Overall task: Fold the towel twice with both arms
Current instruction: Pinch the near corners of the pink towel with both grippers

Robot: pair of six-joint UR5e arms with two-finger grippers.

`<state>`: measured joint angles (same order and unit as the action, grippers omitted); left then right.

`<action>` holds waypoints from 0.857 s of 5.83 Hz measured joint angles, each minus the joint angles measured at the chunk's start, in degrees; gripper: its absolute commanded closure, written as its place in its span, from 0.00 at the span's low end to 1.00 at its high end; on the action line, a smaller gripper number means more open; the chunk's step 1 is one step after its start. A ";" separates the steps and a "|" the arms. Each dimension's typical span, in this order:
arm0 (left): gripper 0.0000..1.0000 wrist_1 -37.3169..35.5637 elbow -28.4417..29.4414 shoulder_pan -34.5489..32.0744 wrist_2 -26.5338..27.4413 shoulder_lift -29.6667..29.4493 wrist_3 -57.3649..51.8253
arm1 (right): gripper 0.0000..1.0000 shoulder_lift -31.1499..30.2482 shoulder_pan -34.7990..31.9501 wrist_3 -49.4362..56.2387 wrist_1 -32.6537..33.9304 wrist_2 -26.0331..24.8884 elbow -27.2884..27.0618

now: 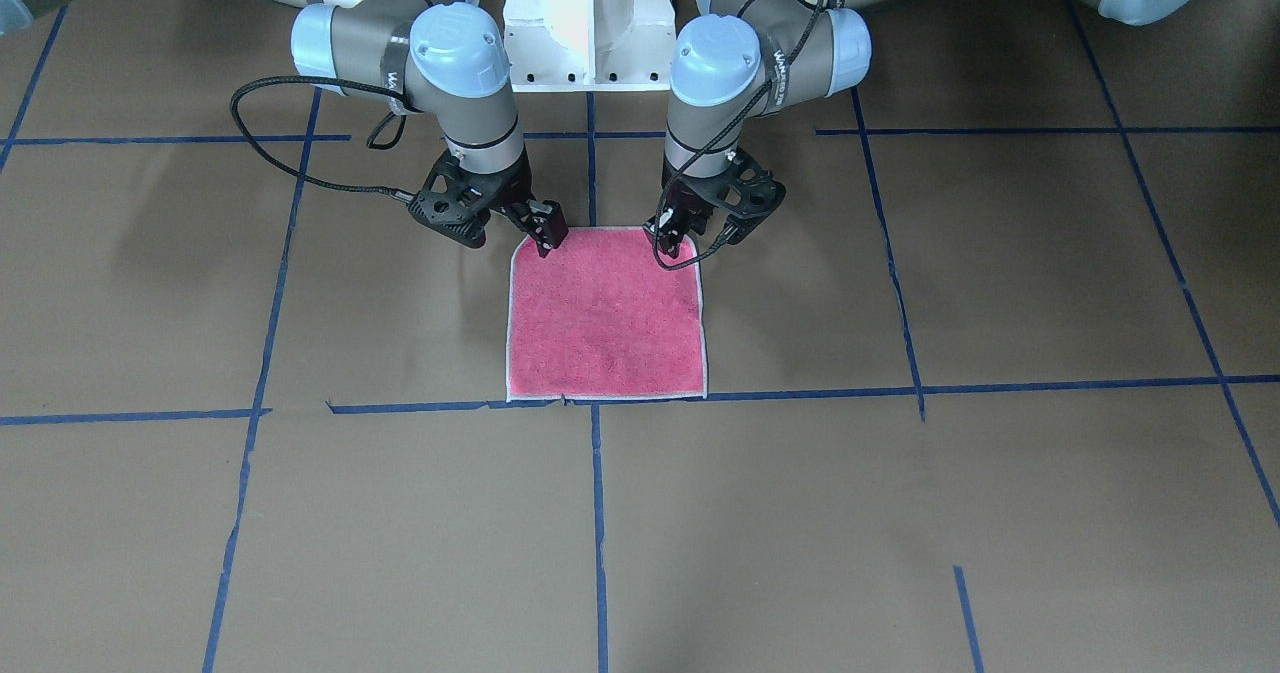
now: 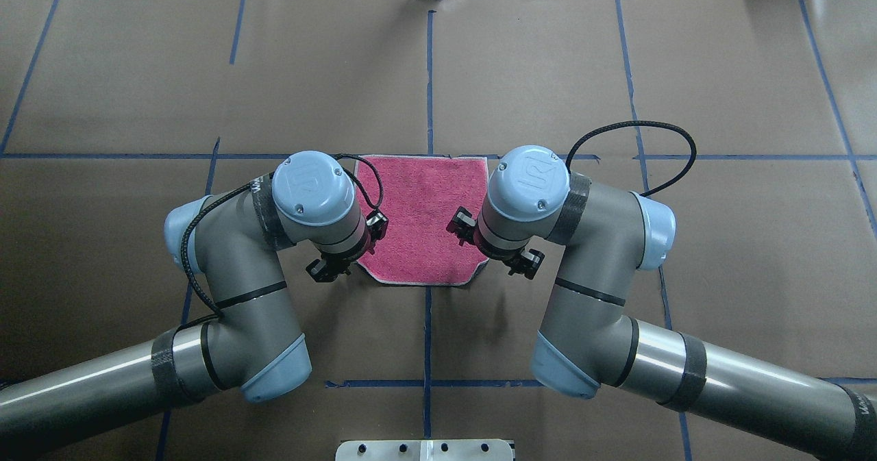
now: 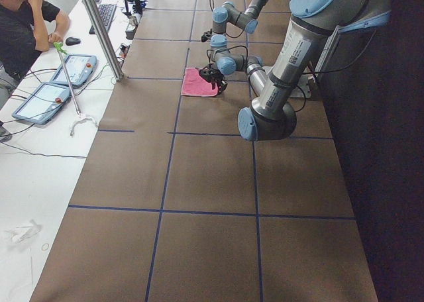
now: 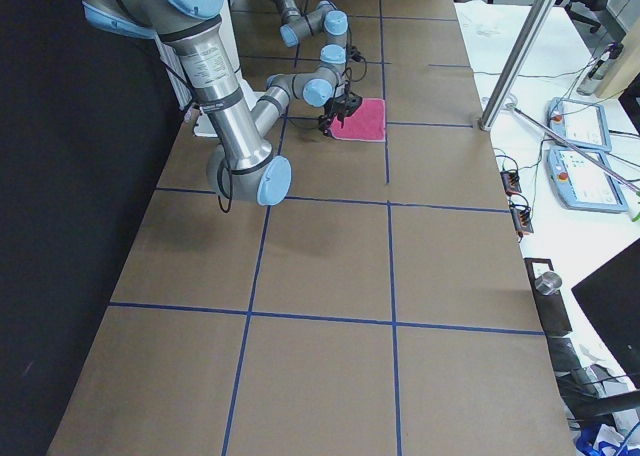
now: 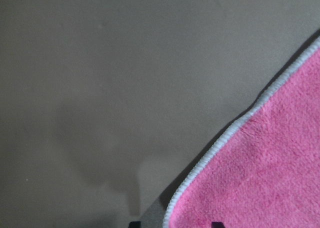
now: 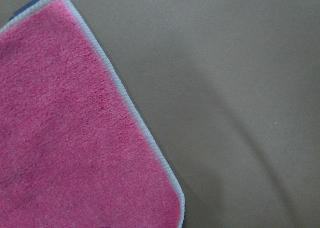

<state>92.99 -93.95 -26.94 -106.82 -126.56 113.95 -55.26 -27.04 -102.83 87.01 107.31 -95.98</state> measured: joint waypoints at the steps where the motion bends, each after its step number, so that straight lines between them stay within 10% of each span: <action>1: 0.55 0.00 -0.04 0.12 -0.02 -0.06 0.13 | 0.00 -0.02 -0.02 0.00 0.00 0.00 0.00; 5: 0.92 -0.15 -0.01 0.39 -0.04 0.18 0.22 | 0.00 0.04 -0.03 0.00 0.00 0.00 0.00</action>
<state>92.84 -93.96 -26.55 -106.85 -126.38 114.17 -55.22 -27.07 -102.83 87.01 107.32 -95.98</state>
